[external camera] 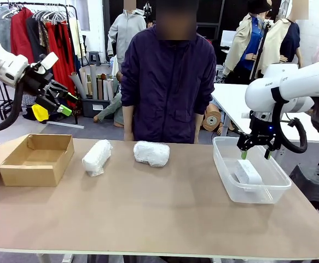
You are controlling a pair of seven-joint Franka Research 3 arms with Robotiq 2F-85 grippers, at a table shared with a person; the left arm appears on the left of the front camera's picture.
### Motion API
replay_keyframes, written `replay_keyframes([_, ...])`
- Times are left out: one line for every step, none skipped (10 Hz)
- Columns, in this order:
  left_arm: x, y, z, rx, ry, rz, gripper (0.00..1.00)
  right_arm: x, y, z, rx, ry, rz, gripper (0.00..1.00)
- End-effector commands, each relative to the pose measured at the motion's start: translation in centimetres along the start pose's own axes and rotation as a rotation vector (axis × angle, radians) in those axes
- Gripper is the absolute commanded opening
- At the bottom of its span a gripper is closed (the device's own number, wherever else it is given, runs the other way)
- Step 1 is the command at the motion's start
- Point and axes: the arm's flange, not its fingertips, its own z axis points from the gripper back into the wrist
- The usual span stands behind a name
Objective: Separate and place wrapped and unwrapped clocks.
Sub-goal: If the picked Digital clock is wrapped, place it in the Package Box ; if not, place it in the Organizing box, then pick up the Digital clock indicated by the person.
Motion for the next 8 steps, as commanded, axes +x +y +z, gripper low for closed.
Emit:
replay_keyframes([0.09, 0.06, 0.05, 0.003, 0.0, -0.002, 1.0, 0.06, 0.24, -0.17, 0.0, -0.015, -0.007, 1.0])
replay_keyframes([0.09, 0.06, 0.05, 0.003, 0.0, -0.002, 1.0, 0.06, 0.24, -0.17, 0.0, -0.015, -0.007, 1.0])
replay_keyframes([0.09, 0.06, 0.05, 0.003, 0.0, -0.002, 1.0, 0.06, 0.24, -0.17, 0.0, -0.015, -0.007, 1.0])
replay_keyframes([0.09, 0.06, 0.05, 0.003, 0.0, -0.002, 1.0, 0.06, 0.24, -0.17, 0.0, -0.015, -0.007, 1.0])
replay_keyframes([0.09, 0.06, 0.05, 0.003, 0.0, -0.002, 1.0, 0.06, 0.24, -0.17, 0.0, -0.015, -0.007, 1.0])
replay_keyframes([0.09, 0.06, 0.05, 0.003, 0.0, -0.002, 1.0, 0.06, 0.24, -0.17, 0.0, -0.015, -0.007, 1.0])
replay_keyframes([0.09, 0.06, 0.05, 0.003, 0.0, -0.002, 1.0, 0.06, 0.24, -0.17, 0.0, -0.015, -0.007, 1.0])
replay_keyframes([0.09, 0.06, 0.05, 0.003, 0.0, -0.002, 1.0, 0.06, 0.24, -0.17, 0.0, -0.015, -0.007, 1.0])
